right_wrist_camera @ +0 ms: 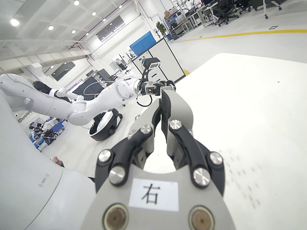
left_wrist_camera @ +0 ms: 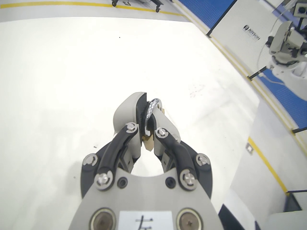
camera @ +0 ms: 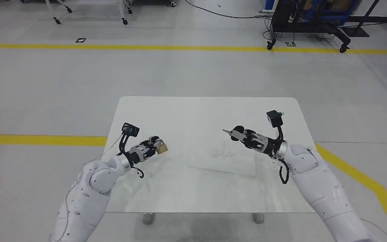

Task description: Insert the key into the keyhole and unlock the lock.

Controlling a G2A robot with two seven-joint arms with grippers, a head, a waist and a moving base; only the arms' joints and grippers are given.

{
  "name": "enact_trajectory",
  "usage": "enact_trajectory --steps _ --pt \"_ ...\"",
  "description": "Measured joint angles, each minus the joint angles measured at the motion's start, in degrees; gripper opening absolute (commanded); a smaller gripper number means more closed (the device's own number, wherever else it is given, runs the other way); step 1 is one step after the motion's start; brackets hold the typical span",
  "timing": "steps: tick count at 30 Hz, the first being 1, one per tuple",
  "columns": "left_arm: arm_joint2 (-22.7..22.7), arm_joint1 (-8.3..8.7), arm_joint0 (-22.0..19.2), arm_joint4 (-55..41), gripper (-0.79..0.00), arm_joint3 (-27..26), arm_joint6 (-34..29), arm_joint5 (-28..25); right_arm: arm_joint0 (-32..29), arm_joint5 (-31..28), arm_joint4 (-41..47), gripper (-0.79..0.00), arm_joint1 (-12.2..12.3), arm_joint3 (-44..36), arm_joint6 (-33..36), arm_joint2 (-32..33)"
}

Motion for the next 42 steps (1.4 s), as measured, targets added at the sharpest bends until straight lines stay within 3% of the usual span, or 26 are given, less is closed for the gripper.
enact_trajectory --steps 5,9,12,17,21,31,36,42 --pt "4.0 -1.03 -5.3 -30.2 -0.785 11.2 -12.5 -7.4 1.3 1.0 0.3 -0.785 -0.8 2.3 -3.7 -1.6" --pt "7.2 -1.85 -8.6 -48.9 -0.785 18.3 -24.7 -5.0 2.7 0.8 -0.3 -0.785 -1.4 4.3 -6.6 -2.6" --pt "9.4 -2.63 -12.2 -56.9 -0.785 24.0 -31.6 -1.2 4.0 2.2 -3.4 -0.785 -2.1 5.1 -9.7 -3.4" --pt "13.7 -4.64 -19.6 -60.3 -0.785 31.0 -37.5 2.2 5.3 5.5 -10.3 -0.785 -3.3 5.3 -15.8 -5.1" --pt "16.7 -5.98 -24.6 -58.0 -0.785 34.1 -38.8 1.5 5.8 7.0 -12.3 -0.785 -3.9 4.6 -18.0 -6.0" --pt "16.8 -5.98 -24.4 -57.9 -0.785 34.1 -38.4 1.7 5.8 7.1 -12.3 -0.785 -3.9 4.5 -17.9 -6.0" --pt "16.6 -6.25 -21.4 -59.7 -0.785 32.8 -30.4 12.3 6.4 12.3 -16.6 -0.785 -4.4 1.9 -16.0 -8.2" --pt "18.4 -7.58 -22.9 -63.1 -0.785 30.5 -26.6 28.3 6.8 15.5 -17.4 -0.785 -5.0 0.5 -15.4 -9.9"
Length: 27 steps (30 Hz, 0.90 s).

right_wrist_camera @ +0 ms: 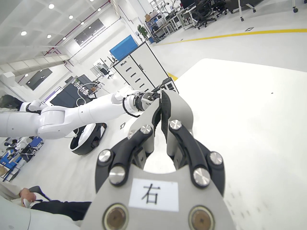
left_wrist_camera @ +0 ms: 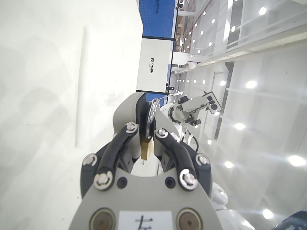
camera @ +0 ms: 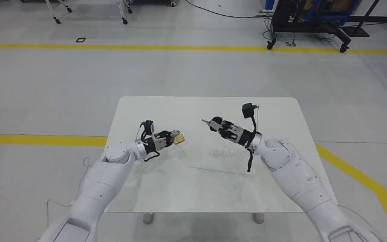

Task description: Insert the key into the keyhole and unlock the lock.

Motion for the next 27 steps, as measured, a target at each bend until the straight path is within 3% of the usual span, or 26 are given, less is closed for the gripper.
enact_trajectory --steps 3,8,12,16,27 --pt "0.7 -1.31 -1.5 -5.0 -0.785 1.2 1.3 6.4 -1.1 1.5 3.9 -0.785 -0.3 -0.3 -0.1 -0.4" --pt "2.5 -4.19 -4.9 -14.6 -0.785 5.7 1.5 15.8 -1.8 1.7 18.3 -0.785 -1.3 2.3 4.6 -2.5" --pt "4.9 -6.21 -7.6 -15.1 -0.785 9.1 2.7 16.2 -0.9 4.2 24.6 -0.785 -1.7 5.1 7.6 -3.1" --pt "6.5 -7.78 -9.5 -15.0 -0.785 11.3 2.4 13.2 -0.6 7.0 25.6 -0.785 -1.8 5.7 7.3 -2.6" --pt "6.5 -7.79 -9.6 -14.9 -0.785 11.4 2.3 13.1 -0.6 6.9 25.5 -0.785 -1.8 5.6 7.3 -2.6"
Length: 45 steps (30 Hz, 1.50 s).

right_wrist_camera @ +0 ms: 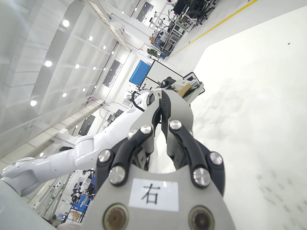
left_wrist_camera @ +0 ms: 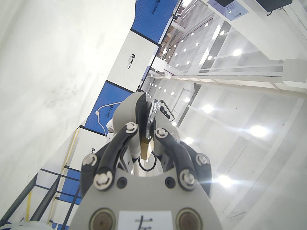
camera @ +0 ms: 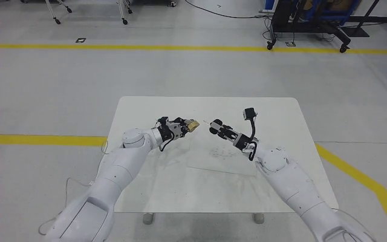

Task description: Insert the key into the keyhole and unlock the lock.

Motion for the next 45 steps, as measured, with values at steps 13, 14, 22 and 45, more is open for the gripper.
enact_trajectory --steps 13,14,22,45 --pt "-0.7 0.16 0.6 0.9 -0.785 -1.3 3.5 -2.0 -0.9 2.6 1.7 -0.785 -0.1 -1.2 0.5 -0.2" --pt "-0.8 0.35 0.7 2.8 -0.785 -1.9 6.8 -3.5 -1.1 4.4 2.7 -0.785 -0.1 -2.1 1.2 0.0" --pt "-1.3 0.91 4.8 8.4 -0.785 -9.1 17.8 -3.4 -3.8 21.0 5.4 -0.785 0.3 -10.3 2.5 1.6" --pt "-4.3 1.46 7.2 10.9 -0.785 -13.5 16.1 2.4 -2.6 36.1 5.5 -0.785 -1.5 -11.4 -0.1 -0.5"
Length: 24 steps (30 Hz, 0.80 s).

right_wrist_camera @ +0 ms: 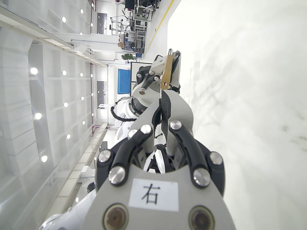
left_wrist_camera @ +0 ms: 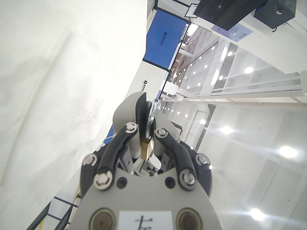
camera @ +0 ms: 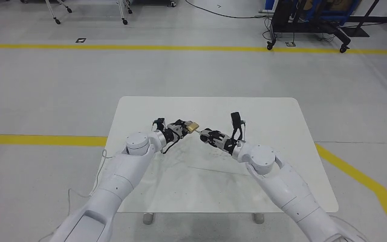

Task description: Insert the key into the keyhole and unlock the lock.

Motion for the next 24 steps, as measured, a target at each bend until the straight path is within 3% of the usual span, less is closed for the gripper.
enact_trajectory --steps 24 --pt "-1.1 -0.58 0.2 1.5 -0.785 0.2 -0.5 0.8 1.0 0.4 0.1 -0.785 -1.9 2.2 -2.5 -0.6"
